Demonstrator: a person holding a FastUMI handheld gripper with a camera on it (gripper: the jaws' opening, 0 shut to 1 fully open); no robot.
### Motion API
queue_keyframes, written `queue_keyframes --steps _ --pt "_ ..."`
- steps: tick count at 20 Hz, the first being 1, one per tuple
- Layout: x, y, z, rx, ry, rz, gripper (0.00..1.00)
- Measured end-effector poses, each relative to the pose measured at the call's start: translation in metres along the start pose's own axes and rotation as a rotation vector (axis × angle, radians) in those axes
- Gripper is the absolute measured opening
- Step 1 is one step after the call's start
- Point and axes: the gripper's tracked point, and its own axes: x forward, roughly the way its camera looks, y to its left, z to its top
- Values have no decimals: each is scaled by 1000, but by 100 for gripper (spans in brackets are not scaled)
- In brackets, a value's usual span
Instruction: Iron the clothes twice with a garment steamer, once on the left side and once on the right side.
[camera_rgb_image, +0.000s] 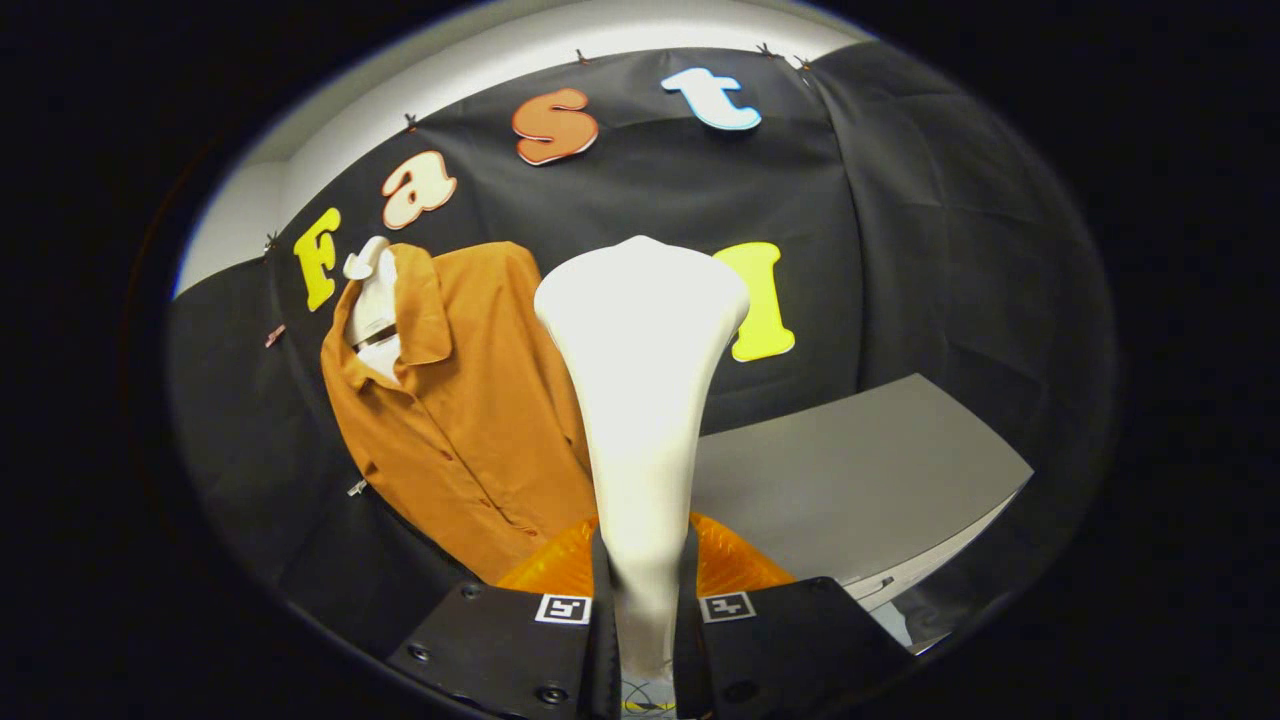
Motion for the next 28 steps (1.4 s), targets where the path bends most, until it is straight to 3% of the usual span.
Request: queue_keyframes --steps 5,11,20,28 --pt "3 65 -2 -93 -60 -1 24" --pt "43 113 -30 -127 -44 -7 24" --pt "124 134 -61 -163 -26 -37 24" --pt "151 131 -64 -170 -24 -58 24"
